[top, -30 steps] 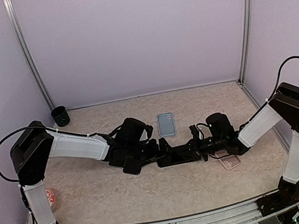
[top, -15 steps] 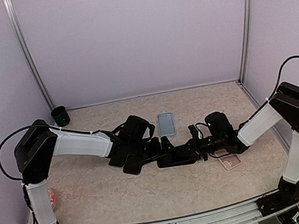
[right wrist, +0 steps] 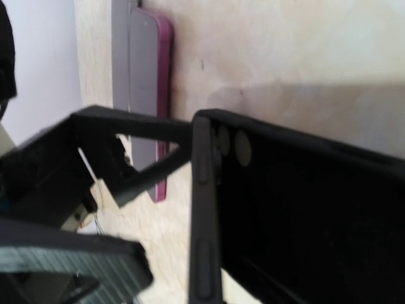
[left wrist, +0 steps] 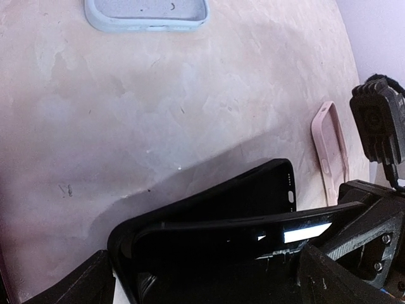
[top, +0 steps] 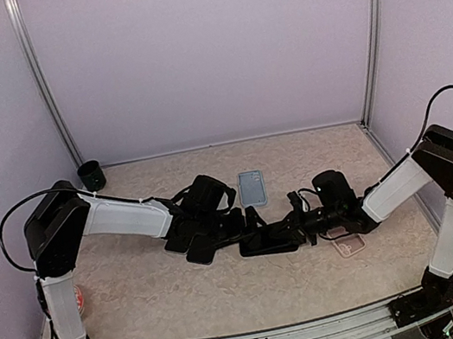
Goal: Put the phone into the phone case
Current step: Install the phone on the phone case.
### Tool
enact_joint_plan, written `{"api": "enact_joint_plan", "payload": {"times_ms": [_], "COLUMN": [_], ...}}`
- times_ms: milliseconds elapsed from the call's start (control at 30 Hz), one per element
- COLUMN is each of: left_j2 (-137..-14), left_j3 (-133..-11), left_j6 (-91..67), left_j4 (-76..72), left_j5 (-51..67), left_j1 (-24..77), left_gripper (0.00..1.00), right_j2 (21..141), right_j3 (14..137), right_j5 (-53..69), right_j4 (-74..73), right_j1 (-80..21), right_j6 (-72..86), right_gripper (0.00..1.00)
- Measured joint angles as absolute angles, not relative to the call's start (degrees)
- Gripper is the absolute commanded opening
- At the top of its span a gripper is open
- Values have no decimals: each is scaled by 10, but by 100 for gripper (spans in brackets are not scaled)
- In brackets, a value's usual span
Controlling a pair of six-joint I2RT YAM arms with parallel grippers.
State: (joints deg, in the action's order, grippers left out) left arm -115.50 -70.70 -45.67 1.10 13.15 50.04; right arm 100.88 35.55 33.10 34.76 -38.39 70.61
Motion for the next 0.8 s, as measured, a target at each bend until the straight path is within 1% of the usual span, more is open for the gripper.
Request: {"api": "enact_joint_plan", "payload": {"times_ms": [233,600,800], "left_j2": [-1155,-1153,-1143], "left_j3": [-707,-691,-674], "left_j6": [-448,-447,-447], "left_j4": [-7,-26,-34], "left_j5": [138,143,143], "left_j1": [497,495,495], "left_gripper": [99,99,99], "right_j2": [980,955,958], "right_j3": [369,378,380], "right_j5": [340,363,375], "right_j4": [270,209,205], "right_j1": [-378,-358,-353], "right_j6": [685,652,645], "right_gripper": [0,0,0]}}
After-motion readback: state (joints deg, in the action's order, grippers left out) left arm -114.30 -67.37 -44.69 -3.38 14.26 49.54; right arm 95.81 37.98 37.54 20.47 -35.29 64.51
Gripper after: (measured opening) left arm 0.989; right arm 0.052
